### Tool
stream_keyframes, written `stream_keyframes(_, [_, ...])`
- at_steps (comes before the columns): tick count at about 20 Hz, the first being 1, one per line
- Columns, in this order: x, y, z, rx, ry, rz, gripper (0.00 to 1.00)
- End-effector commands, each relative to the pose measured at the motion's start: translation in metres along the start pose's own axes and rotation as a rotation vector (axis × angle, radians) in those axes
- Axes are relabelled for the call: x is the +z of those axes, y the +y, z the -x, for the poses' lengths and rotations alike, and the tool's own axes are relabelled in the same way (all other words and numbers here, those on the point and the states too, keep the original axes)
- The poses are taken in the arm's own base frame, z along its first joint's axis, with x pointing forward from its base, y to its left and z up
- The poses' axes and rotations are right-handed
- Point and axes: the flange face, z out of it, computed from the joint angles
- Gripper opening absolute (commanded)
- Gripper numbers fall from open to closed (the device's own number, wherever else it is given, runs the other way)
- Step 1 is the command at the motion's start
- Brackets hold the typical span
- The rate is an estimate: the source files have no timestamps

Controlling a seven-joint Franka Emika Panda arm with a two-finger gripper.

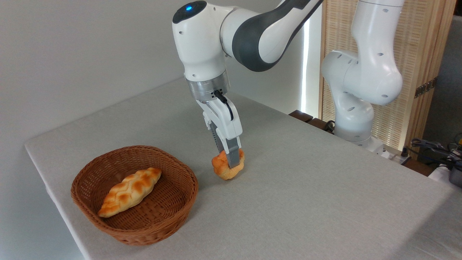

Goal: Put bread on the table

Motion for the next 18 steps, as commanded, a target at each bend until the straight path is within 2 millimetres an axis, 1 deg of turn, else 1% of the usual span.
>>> stream_keyframes(1, [-0.004,-0.004,0.001,0.015,0.011,-0.013,1.00])
stream_keyframes(4, [-0.007,-0.005,0.001,0.025,-0.004,-0.029,1.00])
stream_keyframes(9, [-0.031,-0.010,-0.003,0.017,0.022,-0.059,1.00])
stream_keyframes(12, [-0.035,-0.010,-0.005,0.015,0.027,-0.065,1.00])
stream_keyframes(13, [-0.044,-0.013,-0.006,0.012,0.038,-0.079,1.00])
stream_keyframes(15, [-0.082,-0.020,-0.018,0.016,0.075,-0.128,1.00])
stream_keyframes(17, [-0.125,-0.029,-0.034,0.021,0.084,-0.153,1.00])
stream_keyframes(18, [-0.145,-0.042,-0.033,-0.012,0.082,-0.138,1.00])
